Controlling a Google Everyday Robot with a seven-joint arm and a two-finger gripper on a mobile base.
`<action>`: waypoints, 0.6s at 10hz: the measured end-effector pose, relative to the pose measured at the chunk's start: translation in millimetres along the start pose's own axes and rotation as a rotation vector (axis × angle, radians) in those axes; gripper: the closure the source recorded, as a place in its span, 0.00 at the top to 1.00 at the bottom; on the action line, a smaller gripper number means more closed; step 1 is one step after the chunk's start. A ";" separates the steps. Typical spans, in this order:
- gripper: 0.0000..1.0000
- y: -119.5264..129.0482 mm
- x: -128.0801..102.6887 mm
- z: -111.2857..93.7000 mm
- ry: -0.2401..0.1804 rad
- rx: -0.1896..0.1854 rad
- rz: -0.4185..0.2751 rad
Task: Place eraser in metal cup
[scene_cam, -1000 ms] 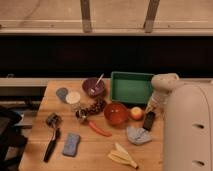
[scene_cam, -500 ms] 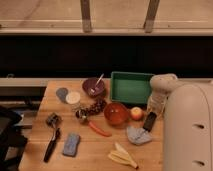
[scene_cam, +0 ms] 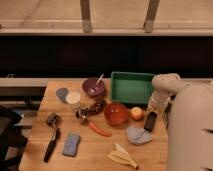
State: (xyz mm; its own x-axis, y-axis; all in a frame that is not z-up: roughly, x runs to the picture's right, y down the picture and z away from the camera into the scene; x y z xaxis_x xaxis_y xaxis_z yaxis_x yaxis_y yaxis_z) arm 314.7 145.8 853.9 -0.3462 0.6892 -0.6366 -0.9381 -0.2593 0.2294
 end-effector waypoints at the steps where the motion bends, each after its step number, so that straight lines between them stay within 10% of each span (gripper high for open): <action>1: 0.09 -3.4 2.2 -14.7 -0.024 -0.009 0.005; 6: 0.09 -8.6 16.0 -114.4 -0.247 -0.046 0.031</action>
State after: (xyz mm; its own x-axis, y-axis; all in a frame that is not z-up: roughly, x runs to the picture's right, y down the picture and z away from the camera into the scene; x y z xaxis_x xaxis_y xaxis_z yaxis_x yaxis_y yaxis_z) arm 318.0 81.7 757.5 -0.3713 0.8234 -0.4292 -0.9277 -0.3093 0.2091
